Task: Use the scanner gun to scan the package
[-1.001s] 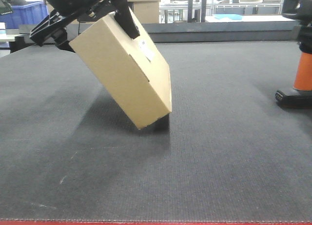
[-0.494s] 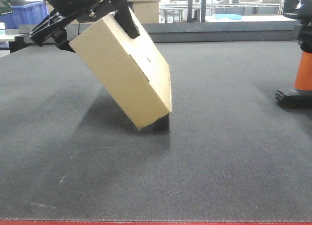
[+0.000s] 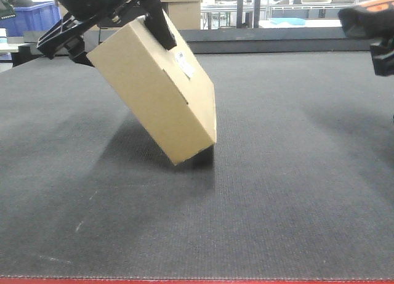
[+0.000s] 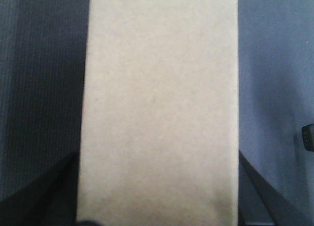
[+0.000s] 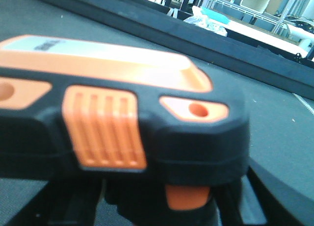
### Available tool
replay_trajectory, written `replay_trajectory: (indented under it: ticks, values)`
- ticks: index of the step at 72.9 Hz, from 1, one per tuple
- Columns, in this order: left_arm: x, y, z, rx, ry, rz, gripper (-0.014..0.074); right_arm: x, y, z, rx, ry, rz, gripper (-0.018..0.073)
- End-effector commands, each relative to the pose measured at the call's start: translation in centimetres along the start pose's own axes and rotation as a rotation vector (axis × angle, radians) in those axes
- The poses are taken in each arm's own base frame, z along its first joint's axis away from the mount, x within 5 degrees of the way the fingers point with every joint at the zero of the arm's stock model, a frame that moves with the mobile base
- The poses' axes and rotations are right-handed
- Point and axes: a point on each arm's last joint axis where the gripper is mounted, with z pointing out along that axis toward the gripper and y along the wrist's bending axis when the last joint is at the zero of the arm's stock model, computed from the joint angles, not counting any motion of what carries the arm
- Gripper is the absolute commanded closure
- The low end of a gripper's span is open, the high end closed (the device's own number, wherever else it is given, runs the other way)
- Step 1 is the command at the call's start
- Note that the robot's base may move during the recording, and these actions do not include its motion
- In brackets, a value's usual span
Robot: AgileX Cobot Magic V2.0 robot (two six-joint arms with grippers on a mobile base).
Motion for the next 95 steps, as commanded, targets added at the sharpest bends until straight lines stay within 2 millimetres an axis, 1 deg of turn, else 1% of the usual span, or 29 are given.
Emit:
replay_trajectory:
  ticks: [1, 10, 17, 26, 37, 40, 58, 70, 80, 95]
  values:
    - [-0.1, -0.4, -0.3, 0.012, -0.007, 0.008, 0.0708, -1.0, -0.4, -0.1, 0.027, -0.075, -0.024, 0.0727]
    - [-0.1, -0.4, -0.3, 0.012, -0.007, 0.008, 0.0708, -1.1, -0.4, -0.1, 0.031, -0.085, -0.017, 0.0727]
    - [-0.1, -0.4, -0.3, 0.012, -0.007, 0.008, 0.0708, -1.3, -0.5, -0.2, 0.038, -0.107, 0.044, 0.0727]
    - [-0.1, -0.4, -0.3, 0.012, -0.007, 0.008, 0.0708, -1.6, -0.6, -0.2, 0.044, -0.143, 0.162, 0.0727]
    - [-0.1, -0.4, -0.3, 0.012, -0.007, 0.008, 0.0708, -2.0, -0.8, -0.3, 0.038, -0.196, 0.398, 0.0727]
    - [-0.1, -0.4, -0.3, 0.012, -0.007, 0.008, 0.0708, -1.9, -0.8, -0.2, 0.036, -0.197, 0.429, 0.0727]
    - [-0.1, -0.4, -0.3, 0.011, -0.003, 0.008, 0.0708, -1.1, -0.5, 0.6, 0.052, -0.25, 0.489, 0.0727]
    - [0.0, -0.5, -0.3, 0.011, -0.002, 0.01, 0.0708, 0.0, -0.1, 1.2, 0.051, -0.222, 0.491, 0.0727]
    - [0.0, -0.5, -0.3, 0.011, -0.002, 0.01, 0.0708, 0.3, -0.1, 1.4, 0.058, -0.248, 0.486, 0.0727]
    - [0.0, -0.5, -0.3, 0.011, -0.002, 0.01, 0.0708, 0.7, 0.1, 1.6, 0.056, -0.226, 0.484, 0.0727]
